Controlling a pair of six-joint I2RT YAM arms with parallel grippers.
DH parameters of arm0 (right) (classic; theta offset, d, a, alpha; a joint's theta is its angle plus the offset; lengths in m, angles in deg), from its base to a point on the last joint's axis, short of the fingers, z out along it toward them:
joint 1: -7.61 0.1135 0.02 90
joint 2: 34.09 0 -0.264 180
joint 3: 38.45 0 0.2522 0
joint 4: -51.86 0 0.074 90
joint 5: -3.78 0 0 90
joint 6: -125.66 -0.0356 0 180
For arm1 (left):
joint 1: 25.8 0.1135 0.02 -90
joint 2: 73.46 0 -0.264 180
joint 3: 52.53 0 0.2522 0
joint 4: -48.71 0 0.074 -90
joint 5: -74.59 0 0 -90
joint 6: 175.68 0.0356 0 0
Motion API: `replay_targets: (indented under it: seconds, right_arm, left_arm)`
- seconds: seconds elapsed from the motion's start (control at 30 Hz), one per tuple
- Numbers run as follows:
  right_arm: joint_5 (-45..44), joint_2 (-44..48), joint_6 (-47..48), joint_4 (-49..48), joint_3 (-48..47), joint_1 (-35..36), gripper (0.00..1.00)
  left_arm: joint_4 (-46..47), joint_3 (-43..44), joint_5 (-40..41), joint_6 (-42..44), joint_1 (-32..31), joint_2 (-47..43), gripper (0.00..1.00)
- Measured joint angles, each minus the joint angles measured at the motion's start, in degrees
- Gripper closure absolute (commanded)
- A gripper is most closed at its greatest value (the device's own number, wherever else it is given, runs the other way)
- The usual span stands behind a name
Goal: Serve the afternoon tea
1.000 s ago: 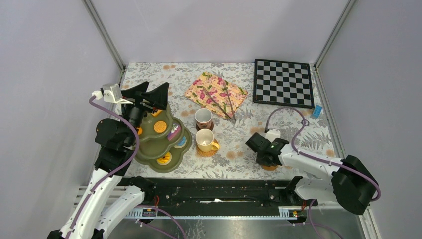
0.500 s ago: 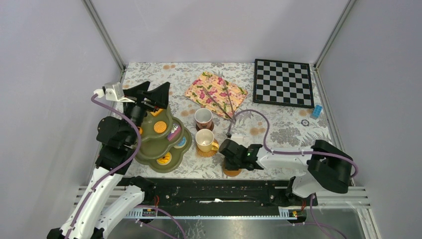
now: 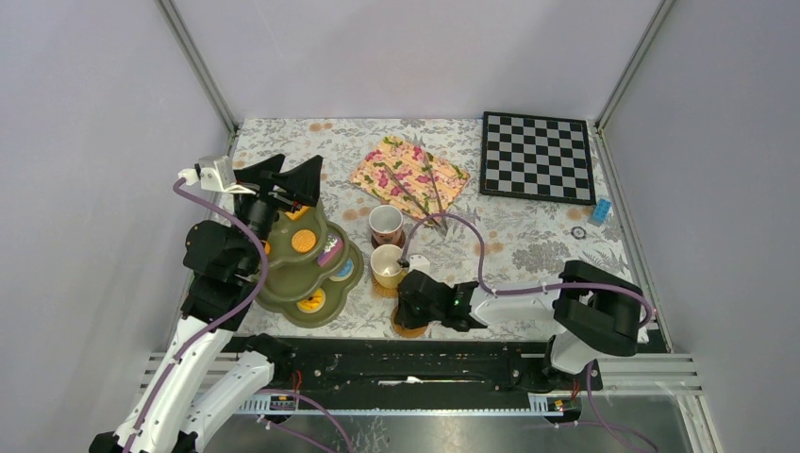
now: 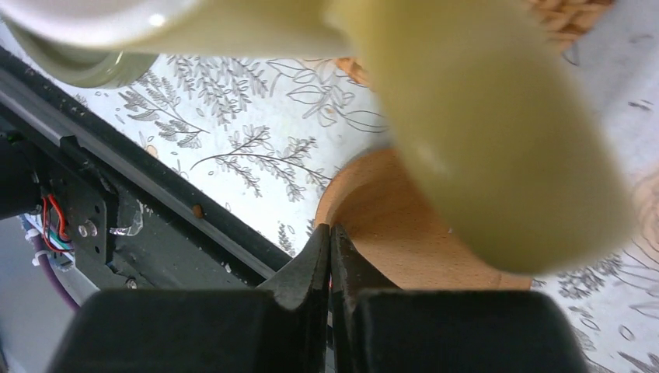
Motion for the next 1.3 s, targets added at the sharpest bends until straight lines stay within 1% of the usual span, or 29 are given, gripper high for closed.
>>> replay_targets:
  seconds: [0.17,0.33,0.47,0.6,0.67,0.77,0.87,1.0,1.03,1.07,1.1,1.2,1.23,1.27,1.3]
  right_arm:
    - [0.1,-1.8,2.0,-3.8,-0.3,1.1,0.98]
    - [0.3,-5.1,3.1,-6.8,-2.7,1.8,0.98]
    - [0.2,-6.6,3.8,-8.0,-3.8,2.3,0.97]
    - [-0.7,-6.5,4.5,-8.2,-3.8,2.8,0.95]
    - [-1.3,-5.9,5.2,-7.3,-3.8,3.1,0.92]
    - [-2.4,-3.2,7.6,-3.5,-3.6,3.5,0.85]
    - [-3.2,2.7,11.5,-0.5,-3.4,3.8,0.72]
    - [-5.0,15.9,18.6,0.7,-1.8,4.0,0.57]
    - [-6.4,20.1,21.0,0.9,-1.4,4.1,0.51]
    - [-7.7,22.5,22.3,1.2,-1.3,4.1,0.45]
    - [-10.3,25.7,24.5,2.1,-1.3,4.2,0.4]
    - [-20.1,33.1,29.3,5.7,-1.3,3.5,0.33]
    - [-23.4,34.6,30.3,7.3,-1.4,2.3,0.32]
    - [-26.1,35.7,30.9,9.0,-1.4,0.6,0.29]
    - [-28.6,36.5,31.2,11.3,-1.7,-2.6,0.22]
  left_arm:
    - [0.0,0.0,0.0,0.0,0.0,0.0,0.01]
    - [0.0,0.0,0.0,0.0,0.0,0.0,0.01]
    - [0.0,0.0,0.0,0.0,0.0,0.0,0.01]
    - [0.0,0.0,0.0,0.0,0.0,0.0,0.01]
    - [0.0,0.0,0.0,0.0,0.0,0.0,0.01]
    - [0.0,0.0,-0.1,0.0,0.0,0.0,0.01]
    - [0.0,0.0,-0.3,0.0,0.0,0.0,0.01]
    - [0.0,0.0,-0.8,0.0,0.0,0.1,0.01]
    - [0.0,0.0,-0.9,0.0,0.0,0.1,0.01]
    - [0.0,0.0,-1.0,0.0,0.0,0.1,0.01]
    - [0.0,0.0,-1.1,0.0,0.0,0.2,0.01]
    - [0.1,0.0,-1.3,0.0,0.0,0.4,0.01]
    - [0.1,0.0,-1.4,0.0,0.0,0.5,0.01]
    - [0.1,0.0,-1.5,0.0,0.0,0.6,0.01]
    - [0.1,0.0,-1.5,0.0,0.0,0.7,0.01]
